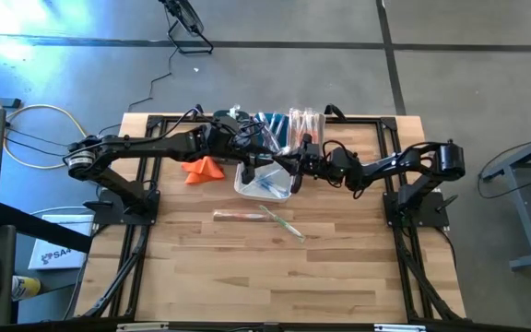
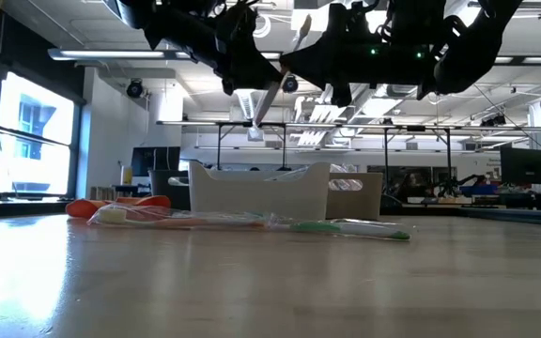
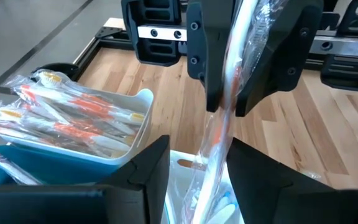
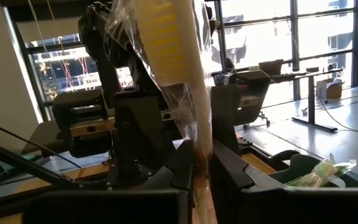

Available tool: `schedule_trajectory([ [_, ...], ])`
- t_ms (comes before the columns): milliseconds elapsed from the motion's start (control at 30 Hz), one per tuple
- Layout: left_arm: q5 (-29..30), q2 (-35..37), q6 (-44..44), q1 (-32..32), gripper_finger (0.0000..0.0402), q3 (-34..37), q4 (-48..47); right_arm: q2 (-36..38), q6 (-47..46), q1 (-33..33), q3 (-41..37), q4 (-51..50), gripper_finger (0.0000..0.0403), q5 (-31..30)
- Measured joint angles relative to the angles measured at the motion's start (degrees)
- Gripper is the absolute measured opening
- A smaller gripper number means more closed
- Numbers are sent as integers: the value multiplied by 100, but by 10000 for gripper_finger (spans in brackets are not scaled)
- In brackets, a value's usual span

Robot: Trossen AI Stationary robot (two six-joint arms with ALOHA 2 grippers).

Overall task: Pick & Place Toothbrushes
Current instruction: Put the orange toothbrush into the gray bin

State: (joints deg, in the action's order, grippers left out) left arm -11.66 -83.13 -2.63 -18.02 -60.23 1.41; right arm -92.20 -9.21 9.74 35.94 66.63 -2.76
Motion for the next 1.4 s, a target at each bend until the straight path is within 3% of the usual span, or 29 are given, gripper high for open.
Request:
schedule_trajectory([
  [467, -24, 0, -283, -97, 151, -2, -287, 8, -107, 7, 0, -42, 22, -70],
  [967, -428, 132, -582, -581, 151, 52, -443, 628, 44, 15, 0, -1414, 22, -438],
  [1067, -435, 425, -583, -615, 151, 518, 278, 824, 46, 42, 0, -1828, 22, -615],
  [1233, -429, 1276, -150, -967, 151, 1882, 1279, 1129, 46, 160, 0, -2361, 22, -888],
  [1400, -461, 2386, 185, -1180, 151, 2921, 1565, 1458, -15, 477, 0, -2565, 22, -962],
])
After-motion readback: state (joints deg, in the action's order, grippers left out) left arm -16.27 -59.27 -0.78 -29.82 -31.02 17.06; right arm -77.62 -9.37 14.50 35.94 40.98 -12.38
